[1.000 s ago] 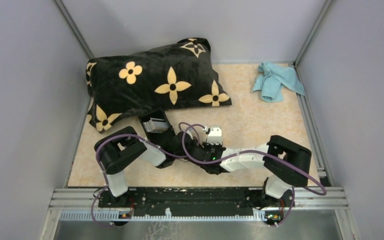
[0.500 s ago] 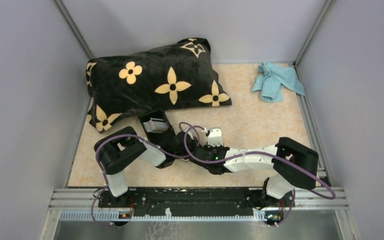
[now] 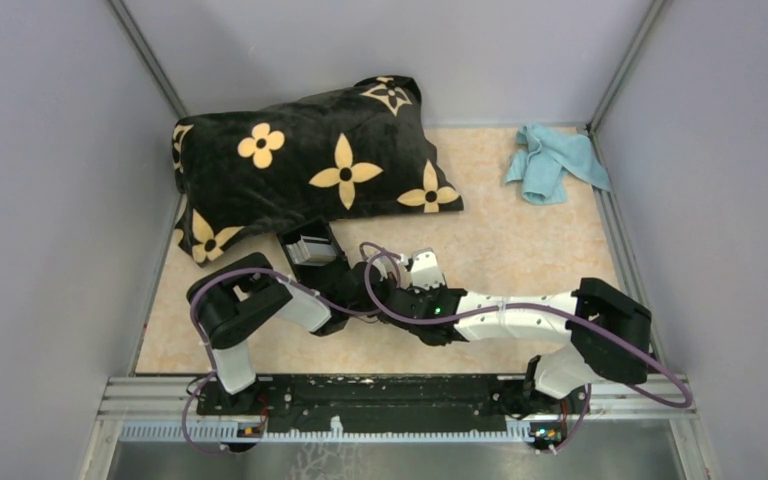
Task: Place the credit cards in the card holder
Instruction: Close the card holder at the center of the board.
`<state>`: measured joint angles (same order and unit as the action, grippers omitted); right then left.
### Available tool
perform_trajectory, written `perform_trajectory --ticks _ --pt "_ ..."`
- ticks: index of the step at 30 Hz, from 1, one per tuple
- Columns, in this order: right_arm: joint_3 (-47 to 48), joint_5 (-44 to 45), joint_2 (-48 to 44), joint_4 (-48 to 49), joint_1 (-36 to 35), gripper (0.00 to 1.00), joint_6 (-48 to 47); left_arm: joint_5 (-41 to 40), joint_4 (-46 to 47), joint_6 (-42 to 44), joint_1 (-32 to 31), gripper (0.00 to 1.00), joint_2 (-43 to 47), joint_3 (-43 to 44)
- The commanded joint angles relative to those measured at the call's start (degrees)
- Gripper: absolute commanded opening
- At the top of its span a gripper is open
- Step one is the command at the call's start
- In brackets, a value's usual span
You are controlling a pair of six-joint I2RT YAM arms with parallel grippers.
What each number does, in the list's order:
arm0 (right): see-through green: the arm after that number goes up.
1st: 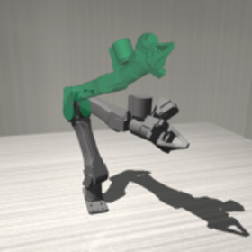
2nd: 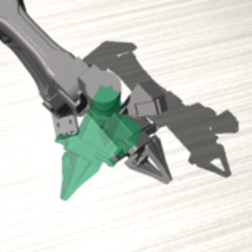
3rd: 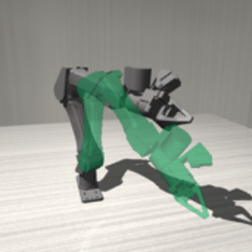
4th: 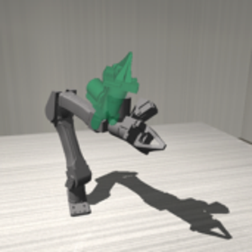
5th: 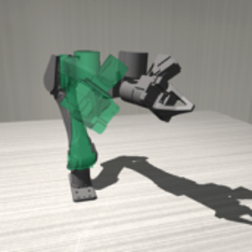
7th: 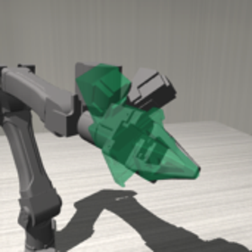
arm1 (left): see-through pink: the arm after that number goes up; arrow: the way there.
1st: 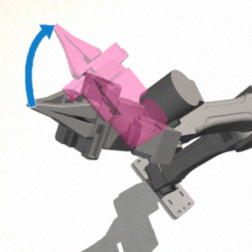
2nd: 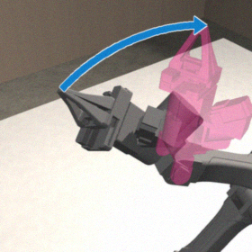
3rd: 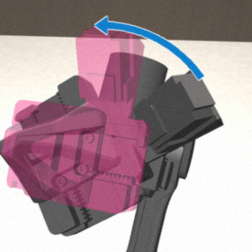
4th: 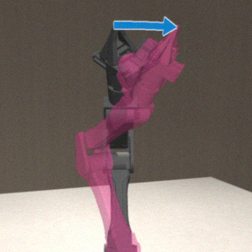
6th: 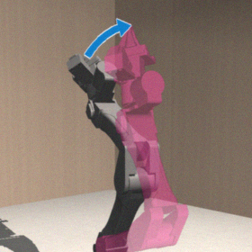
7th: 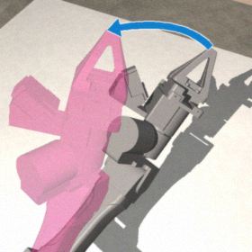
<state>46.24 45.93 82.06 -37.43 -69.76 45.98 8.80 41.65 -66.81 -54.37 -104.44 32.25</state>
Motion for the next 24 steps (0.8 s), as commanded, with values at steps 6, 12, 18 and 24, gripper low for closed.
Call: perform_trajectory --ticks 6,12,18,24 --pt "-2.0 0.4 -1.0 5.4 -0.7 0.28 -10.1 4.1 -4.0 11.2 2.5 0.00 -2.2 -1.0" --pt "-1.6 0.6 1.0 7.9 -0.6 0.29 -13.4 8.0 -2.1 14.0 3.5 0.00 -2.8 -1.3" --pt "0.3 0.9 3.1 8.9 -0.3 0.29 -15.9 10.5 -1.0 15.6 3.8 0.00 -3.2 -1.1" --pt "1.6 2.1 5.1 9.5 -0.1 0.29 -17.8 11.7 0.1 15.7 4.1 0.00 -3.4 -1.3"
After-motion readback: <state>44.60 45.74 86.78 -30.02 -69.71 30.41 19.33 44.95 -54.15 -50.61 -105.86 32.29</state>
